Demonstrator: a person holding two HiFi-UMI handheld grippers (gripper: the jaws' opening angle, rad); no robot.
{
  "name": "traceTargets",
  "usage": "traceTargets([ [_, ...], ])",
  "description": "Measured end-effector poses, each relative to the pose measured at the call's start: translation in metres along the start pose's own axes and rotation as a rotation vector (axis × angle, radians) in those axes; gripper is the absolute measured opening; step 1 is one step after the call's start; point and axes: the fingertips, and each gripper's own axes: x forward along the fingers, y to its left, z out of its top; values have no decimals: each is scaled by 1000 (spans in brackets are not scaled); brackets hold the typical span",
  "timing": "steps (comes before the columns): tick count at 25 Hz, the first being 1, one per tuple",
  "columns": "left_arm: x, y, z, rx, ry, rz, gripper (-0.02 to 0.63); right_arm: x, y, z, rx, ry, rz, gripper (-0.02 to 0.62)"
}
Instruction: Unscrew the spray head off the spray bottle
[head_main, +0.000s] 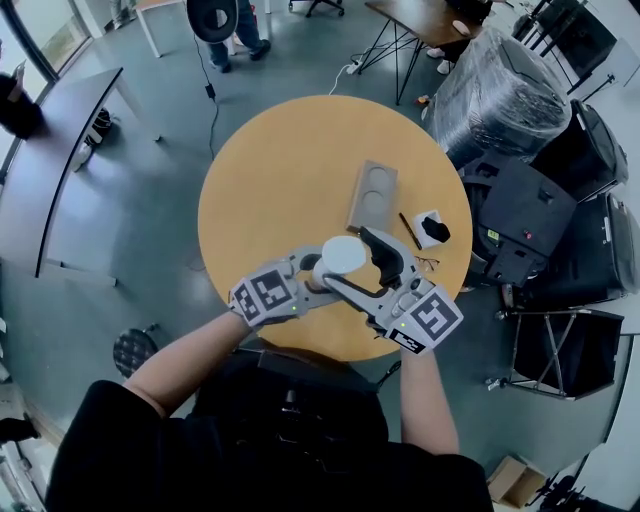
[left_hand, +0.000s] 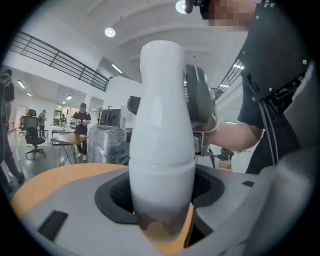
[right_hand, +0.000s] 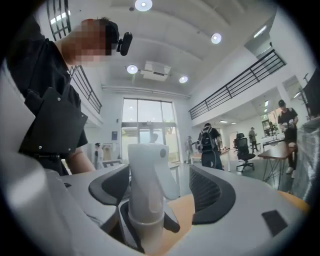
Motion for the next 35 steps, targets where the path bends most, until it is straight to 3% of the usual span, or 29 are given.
traceTargets([
  [5,-2,38,2,-61,3,225,298,5,-18,-10,70,17,-195,382],
  [8,1,50,5,-66,3,304,298,12,-21,-21,84,60,-262,382],
  [12,0,57,5,-68,-8,364,298,18,-31,-33,115,117,-359,380],
  [16,5,56,10,-44,-6,377,298,25,-33,-34,129,133,-359,379],
  [20,5,52,9,-19,2,376,298,27,-29,-34,74,143,-344,301],
  [21,5,51,7,-18,3,368,298,27,-27,-34,58,143,-330,266],
  [24,5,46,6,-6,1,314,298,27,-18,-33,33,136,-253,244],
  [27,3,35,8,10,-17,210,296,27,-5,-28,16,117,-118,238],
  [35,-5,-32,18,55,-55,-267,296,3,45,-15,-18,88,273,238],
])
